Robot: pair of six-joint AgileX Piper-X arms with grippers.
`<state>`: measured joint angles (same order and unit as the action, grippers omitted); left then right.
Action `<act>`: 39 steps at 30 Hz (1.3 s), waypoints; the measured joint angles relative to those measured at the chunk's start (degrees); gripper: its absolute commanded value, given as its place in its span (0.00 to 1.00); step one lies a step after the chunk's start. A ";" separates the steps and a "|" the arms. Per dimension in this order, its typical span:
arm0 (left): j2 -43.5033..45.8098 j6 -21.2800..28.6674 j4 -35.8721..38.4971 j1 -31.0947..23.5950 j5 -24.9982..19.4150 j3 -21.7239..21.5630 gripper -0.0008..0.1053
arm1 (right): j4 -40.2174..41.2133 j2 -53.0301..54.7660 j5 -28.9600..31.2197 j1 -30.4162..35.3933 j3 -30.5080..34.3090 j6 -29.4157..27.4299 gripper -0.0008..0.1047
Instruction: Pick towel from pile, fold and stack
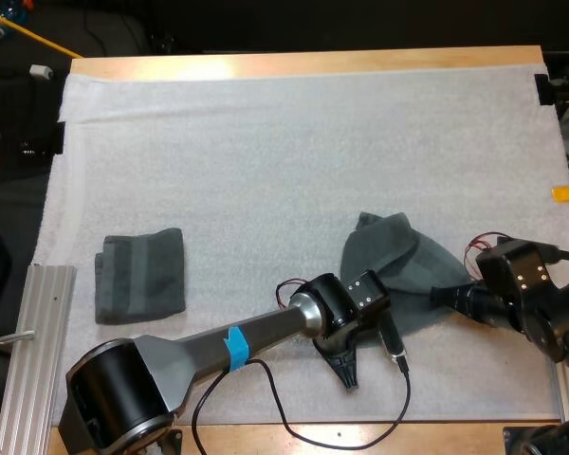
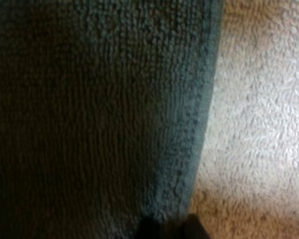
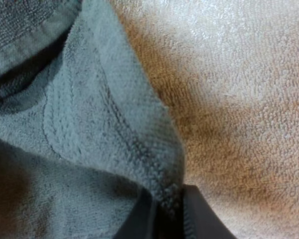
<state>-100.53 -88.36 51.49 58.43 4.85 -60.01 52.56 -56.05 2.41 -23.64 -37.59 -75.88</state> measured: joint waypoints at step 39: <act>44.97 -11.08 13.29 0.00 -9.35 -2.12 0.01 | 23.71 7.63 -9.26 0.00 -21.51 3.04 0.01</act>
<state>-55.56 -99.44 64.78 58.43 -4.50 -62.14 76.27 -48.42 -6.85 -23.64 -59.10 -72.85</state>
